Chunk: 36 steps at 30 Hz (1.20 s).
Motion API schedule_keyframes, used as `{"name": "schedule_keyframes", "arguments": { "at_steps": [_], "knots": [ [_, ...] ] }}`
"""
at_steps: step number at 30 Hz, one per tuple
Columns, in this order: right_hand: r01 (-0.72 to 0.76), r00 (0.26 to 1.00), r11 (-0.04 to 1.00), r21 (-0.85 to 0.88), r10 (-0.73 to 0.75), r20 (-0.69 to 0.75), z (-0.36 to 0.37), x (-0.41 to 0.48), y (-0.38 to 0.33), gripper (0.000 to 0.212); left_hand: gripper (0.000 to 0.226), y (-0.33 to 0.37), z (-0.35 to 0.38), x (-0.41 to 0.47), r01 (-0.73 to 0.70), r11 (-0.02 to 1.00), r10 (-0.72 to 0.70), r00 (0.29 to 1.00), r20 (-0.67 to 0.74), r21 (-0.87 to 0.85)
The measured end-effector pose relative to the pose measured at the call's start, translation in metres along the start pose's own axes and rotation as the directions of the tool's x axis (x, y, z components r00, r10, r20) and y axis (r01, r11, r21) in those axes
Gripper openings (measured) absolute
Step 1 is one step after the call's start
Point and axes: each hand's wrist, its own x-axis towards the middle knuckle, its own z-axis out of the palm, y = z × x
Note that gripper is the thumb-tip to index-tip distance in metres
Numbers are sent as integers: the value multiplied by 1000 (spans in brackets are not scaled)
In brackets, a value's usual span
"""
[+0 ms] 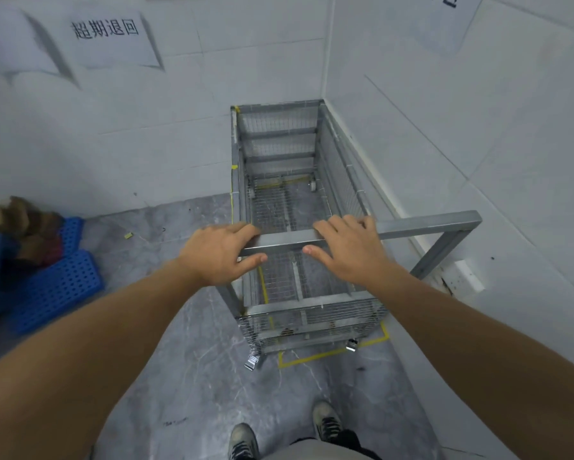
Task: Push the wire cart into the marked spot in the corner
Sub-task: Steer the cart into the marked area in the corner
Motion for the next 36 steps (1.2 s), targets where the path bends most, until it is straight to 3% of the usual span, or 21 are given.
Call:
{"name": "schedule_keyframes", "arguments": {
  "at_steps": [8, 13, 22, 36],
  "knots": [
    [-57, 989, 996, -68, 47, -142, 19, 14, -66, 49, 36, -30, 8, -17, -25, 985, 33, 999, 42, -171],
    [-74, 976, 994, -86, 54, -213, 24, 14, -67, 44, 41, -23, 14, -14, 4, 995, -9, 999, -49, -103],
    [-47, 960, 994, -98, 18, -278, 27, 14, -66, 46, 48, -20, 9, -5, 72, 997, -73, 997, 39, 21],
    [-28, 973, 994, -110, 1, -231, 23, 16, -62, 49, 50, -18, 12, -5, 93, 995, -93, 996, 11, 34]
  ]
}}
